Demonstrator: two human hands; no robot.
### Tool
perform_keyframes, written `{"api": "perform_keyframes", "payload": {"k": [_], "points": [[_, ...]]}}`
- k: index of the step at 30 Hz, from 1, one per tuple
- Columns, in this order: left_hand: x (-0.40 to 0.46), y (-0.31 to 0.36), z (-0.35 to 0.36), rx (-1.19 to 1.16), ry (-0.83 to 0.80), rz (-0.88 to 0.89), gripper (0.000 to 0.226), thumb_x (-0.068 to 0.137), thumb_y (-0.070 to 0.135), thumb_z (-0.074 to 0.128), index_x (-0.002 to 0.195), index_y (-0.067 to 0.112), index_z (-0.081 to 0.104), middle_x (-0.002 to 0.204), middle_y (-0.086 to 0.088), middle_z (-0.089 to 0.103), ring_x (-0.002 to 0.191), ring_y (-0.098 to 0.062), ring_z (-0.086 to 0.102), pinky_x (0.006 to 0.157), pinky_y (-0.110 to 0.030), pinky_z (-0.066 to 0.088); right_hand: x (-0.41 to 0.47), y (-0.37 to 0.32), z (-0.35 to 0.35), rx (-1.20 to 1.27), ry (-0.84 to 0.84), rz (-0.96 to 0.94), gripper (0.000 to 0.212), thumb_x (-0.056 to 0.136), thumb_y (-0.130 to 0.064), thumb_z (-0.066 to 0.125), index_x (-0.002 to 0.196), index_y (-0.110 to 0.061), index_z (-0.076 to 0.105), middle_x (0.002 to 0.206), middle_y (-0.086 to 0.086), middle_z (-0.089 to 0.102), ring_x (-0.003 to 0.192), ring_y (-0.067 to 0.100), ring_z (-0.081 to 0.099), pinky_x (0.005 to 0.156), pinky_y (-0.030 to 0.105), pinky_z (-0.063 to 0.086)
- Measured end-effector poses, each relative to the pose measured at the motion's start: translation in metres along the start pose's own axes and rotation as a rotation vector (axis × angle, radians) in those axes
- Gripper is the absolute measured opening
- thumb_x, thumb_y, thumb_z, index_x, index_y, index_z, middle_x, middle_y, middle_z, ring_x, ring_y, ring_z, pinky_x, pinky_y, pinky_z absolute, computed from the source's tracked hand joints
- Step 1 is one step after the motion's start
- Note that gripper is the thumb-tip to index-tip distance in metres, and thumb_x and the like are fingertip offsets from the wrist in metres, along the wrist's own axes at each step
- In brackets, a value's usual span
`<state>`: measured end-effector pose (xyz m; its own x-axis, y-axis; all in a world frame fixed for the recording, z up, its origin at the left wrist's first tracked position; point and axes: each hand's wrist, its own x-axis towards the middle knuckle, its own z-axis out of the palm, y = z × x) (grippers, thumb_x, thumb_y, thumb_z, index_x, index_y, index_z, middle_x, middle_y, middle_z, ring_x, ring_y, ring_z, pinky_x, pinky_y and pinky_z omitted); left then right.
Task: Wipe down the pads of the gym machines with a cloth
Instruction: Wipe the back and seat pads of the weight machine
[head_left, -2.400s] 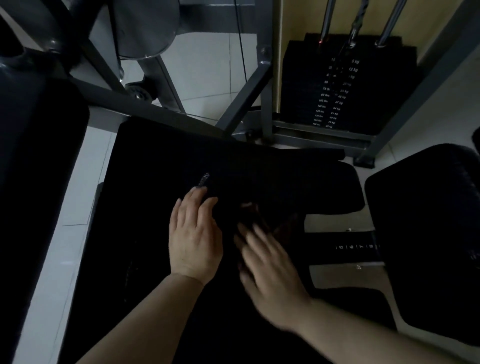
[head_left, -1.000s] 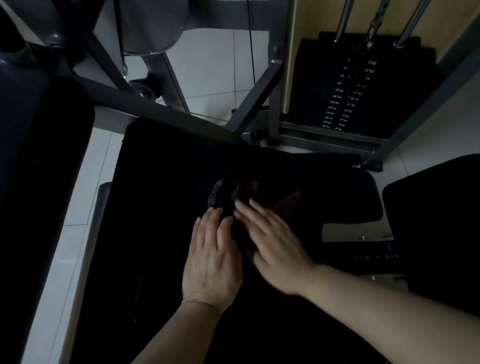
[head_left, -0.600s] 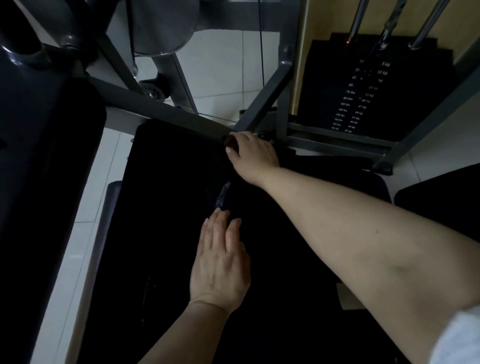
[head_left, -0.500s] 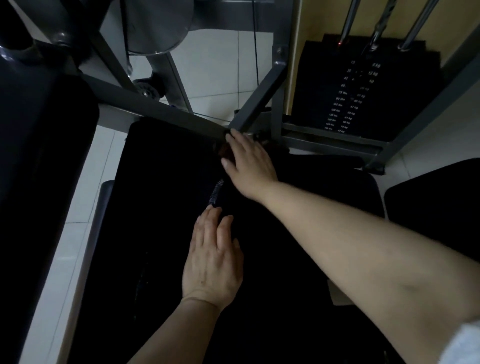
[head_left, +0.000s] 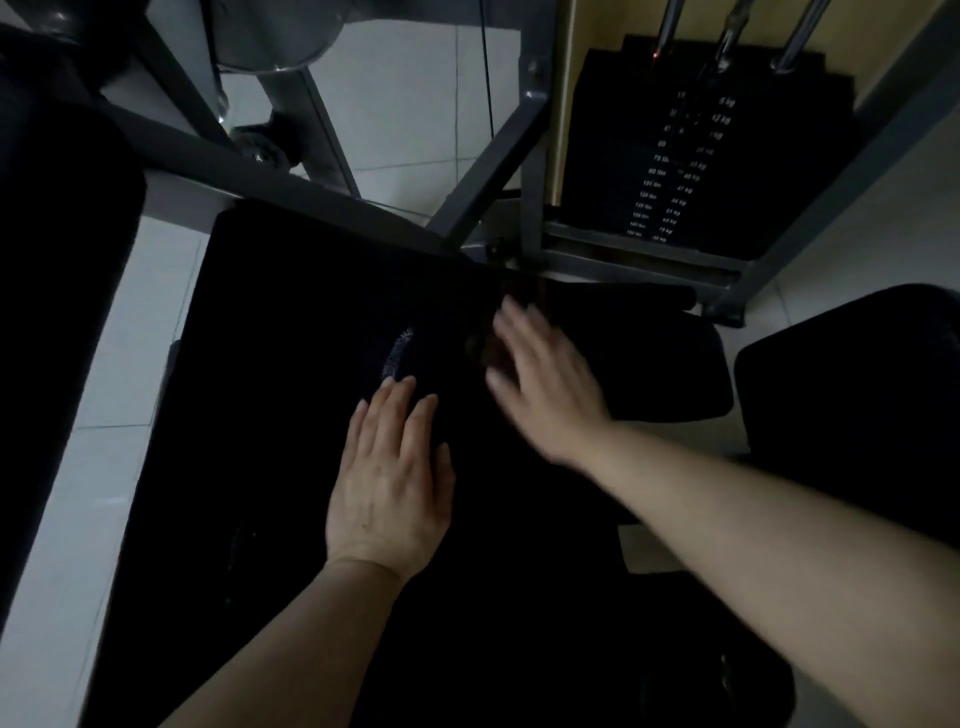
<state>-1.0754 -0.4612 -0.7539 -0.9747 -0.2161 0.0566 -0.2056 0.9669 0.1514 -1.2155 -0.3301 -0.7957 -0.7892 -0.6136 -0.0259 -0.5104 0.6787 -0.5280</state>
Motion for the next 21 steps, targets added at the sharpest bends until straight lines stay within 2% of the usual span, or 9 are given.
{"api": "perform_keyframes", "payload": {"k": [2,5,8,12,14,16,18,21], "points": [[0.0,0.001,-0.001,0.029,-0.019,0.01,0.051,0.094,0.035,0.031,0.131,0.007,0.052,0.144,-0.015,0.043,0.14,-0.028,0.029,0.116,-0.042,0.015,0.037,0.008,-0.006,0.017,0.047,0.135,0.059,0.099,-0.038,0.041,0.15,-0.014,0.024,0.161,0.0,0.01,0.147,0.02,0.01,0.119,0.037,0.015],[0.0,0.003,-0.002,0.047,-0.028,0.017,0.052,0.094,0.036,0.031,0.128,0.007,0.057,0.144,-0.016,0.044,0.139,-0.029,0.032,0.116,-0.044,0.019,0.022,0.0,0.0,0.023,0.116,0.197,0.058,0.099,-0.039,0.04,0.149,-0.015,0.027,0.161,0.0,0.012,0.146,0.023,0.015,0.118,0.038,0.017],[-0.001,0.002,0.0,0.06,-0.028,0.022,0.052,0.094,0.036,0.031,0.129,0.007,0.056,0.144,-0.016,0.044,0.14,-0.028,0.032,0.117,-0.042,0.017,-0.069,-0.018,0.018,0.032,0.137,0.212,0.059,0.098,-0.043,0.034,0.149,-0.014,0.028,0.161,-0.001,0.01,0.146,0.022,0.018,0.116,0.039,0.024],[-0.003,0.002,-0.001,0.027,-0.016,0.009,0.051,0.094,0.033,0.032,0.13,0.007,0.056,0.145,-0.016,0.043,0.14,-0.029,0.031,0.118,-0.04,0.014,-0.217,-0.044,0.034,0.037,-0.002,0.139,0.06,0.1,-0.05,0.023,0.148,-0.015,0.028,0.161,-0.003,0.011,0.145,0.02,0.021,0.109,0.035,0.029],[-0.002,0.002,-0.002,0.0,-0.007,0.01,0.05,0.093,0.032,0.032,0.129,0.007,0.057,0.145,-0.017,0.043,0.14,-0.029,0.032,0.118,-0.04,0.013,-0.241,-0.045,0.037,0.032,-0.092,0.095,0.059,0.1,-0.052,0.019,0.144,-0.015,0.031,0.16,-0.001,0.014,0.141,0.023,0.027,0.103,0.036,0.031],[-0.001,0.002,-0.002,0.009,-0.006,0.012,0.051,0.093,0.032,0.032,0.129,0.007,0.057,0.144,-0.016,0.044,0.139,-0.029,0.033,0.117,-0.04,0.014,-0.223,-0.038,0.038,0.035,-0.098,0.051,0.059,0.1,-0.05,0.02,0.146,-0.013,0.03,0.16,0.0,0.014,0.144,0.023,0.023,0.107,0.037,0.028],[-0.001,0.003,0.0,0.022,-0.001,0.013,0.05,0.093,0.032,0.031,0.128,0.007,0.058,0.143,-0.017,0.045,0.138,-0.03,0.034,0.117,-0.041,0.016,-0.176,-0.032,0.032,0.049,-0.014,0.043,0.058,0.101,-0.044,0.024,0.148,-0.011,0.028,0.16,0.002,0.014,0.146,0.023,0.017,0.114,0.036,0.022],[-0.001,0.002,0.0,0.006,0.035,-0.002,0.049,0.092,0.03,0.032,0.125,0.006,0.06,0.14,-0.017,0.048,0.136,-0.03,0.037,0.117,-0.041,0.019,-0.064,-0.021,0.016,0.026,0.107,0.227,0.058,0.1,-0.037,0.033,0.15,-0.01,0.021,0.161,0.002,0.006,0.147,0.023,0.009,0.119,0.034,0.011]]}}
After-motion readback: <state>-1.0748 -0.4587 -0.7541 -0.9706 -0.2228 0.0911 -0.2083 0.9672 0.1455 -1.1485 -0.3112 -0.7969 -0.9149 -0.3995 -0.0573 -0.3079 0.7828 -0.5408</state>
